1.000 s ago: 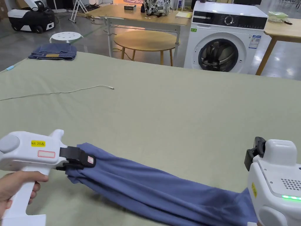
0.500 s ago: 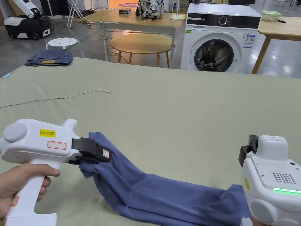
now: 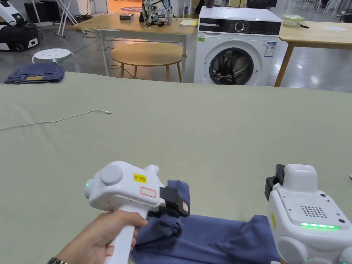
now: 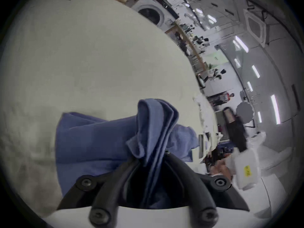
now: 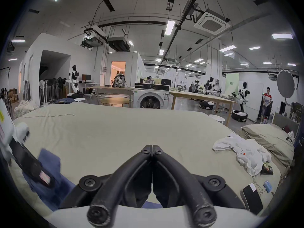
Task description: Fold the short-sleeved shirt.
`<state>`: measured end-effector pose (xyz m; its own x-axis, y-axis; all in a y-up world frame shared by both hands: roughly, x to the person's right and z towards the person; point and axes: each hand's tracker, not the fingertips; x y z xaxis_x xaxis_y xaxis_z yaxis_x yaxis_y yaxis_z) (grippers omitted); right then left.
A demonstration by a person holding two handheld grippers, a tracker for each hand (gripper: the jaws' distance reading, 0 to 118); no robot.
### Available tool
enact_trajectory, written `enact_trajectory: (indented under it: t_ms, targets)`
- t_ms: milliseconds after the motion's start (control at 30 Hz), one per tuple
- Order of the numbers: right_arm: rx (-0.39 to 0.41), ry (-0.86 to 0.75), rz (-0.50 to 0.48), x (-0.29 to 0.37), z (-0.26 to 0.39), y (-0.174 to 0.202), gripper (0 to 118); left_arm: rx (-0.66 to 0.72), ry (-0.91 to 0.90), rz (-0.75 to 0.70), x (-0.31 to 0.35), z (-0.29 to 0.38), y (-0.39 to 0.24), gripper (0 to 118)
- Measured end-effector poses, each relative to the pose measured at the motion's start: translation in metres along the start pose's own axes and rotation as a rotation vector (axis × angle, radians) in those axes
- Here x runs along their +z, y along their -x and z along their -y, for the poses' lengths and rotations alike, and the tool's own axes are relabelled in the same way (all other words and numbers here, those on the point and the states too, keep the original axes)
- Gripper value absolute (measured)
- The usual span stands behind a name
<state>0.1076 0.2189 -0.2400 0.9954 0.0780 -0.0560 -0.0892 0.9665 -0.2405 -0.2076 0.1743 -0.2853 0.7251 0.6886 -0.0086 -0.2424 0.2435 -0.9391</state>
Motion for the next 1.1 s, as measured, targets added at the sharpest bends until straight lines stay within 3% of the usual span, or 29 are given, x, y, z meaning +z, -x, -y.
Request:
enact_trajectory:
  t_ms: [367, 433, 467, 500, 533, 567, 733, 767, 833, 867, 967, 1100]
  targets:
    - [-0.003, 0.040, 0.020, 0.003, 0.005, -0.007, 0, -0.026, 0.067, -0.173, -0.068, 0.021, -0.001, 7]
    - [-0.001, 0.044, 0.021, 0.004, 0.004, -0.006, 0, -0.030, 0.060, -0.178, -0.068, 0.025, -0.003, 19]
    - [0.000, 0.045, 0.021, 0.004, 0.005, -0.006, 0, -0.063, 0.021, -0.180, -0.065, 0.023, -0.003, 31]
    - [0.001, 0.046, 0.021, 0.004, 0.004, -0.006, 0, -0.054, 0.021, -0.141, -0.062, 0.022, -0.004, 53]
    - [0.001, 0.047, 0.021, 0.004, 0.004, -0.006, 0, -0.050, 0.027, -0.112, -0.058, 0.022, -0.007, 65]
    - [0.002, 0.048, 0.021, 0.005, 0.004, -0.006, 0, -0.056, 0.030, -0.113, -0.053, 0.022, -0.013, 67]
    - [-0.002, 0.050, 0.023, 0.006, 0.003, -0.008, 0, -0.110, 0.037, -0.087, -0.020, 0.016, -0.025, 62]
    - [-0.005, 0.051, 0.023, 0.007, 0.003, -0.008, 0, -0.116, 0.020, -0.065, -0.011, 0.015, -0.026, 52]
    - [-0.012, 0.051, 0.024, 0.007, 0.003, -0.009, 0, -0.146, -0.030, -0.025, 0.003, 0.012, -0.026, 15]
    - [-0.017, 0.053, 0.024, 0.008, 0.003, -0.009, 0, -0.132, -0.032, -0.034, 0.006, 0.011, -0.024, 9]
    - [-0.025, 0.060, 0.024, 0.007, 0.005, -0.010, 0, -0.094, -0.073, -0.057, 0.008, 0.006, -0.011, 5]
    - [-0.026, 0.069, 0.024, 0.007, 0.008, -0.012, 0, -0.093, -0.042, -0.191, -0.008, 0.010, 0.007, 5]
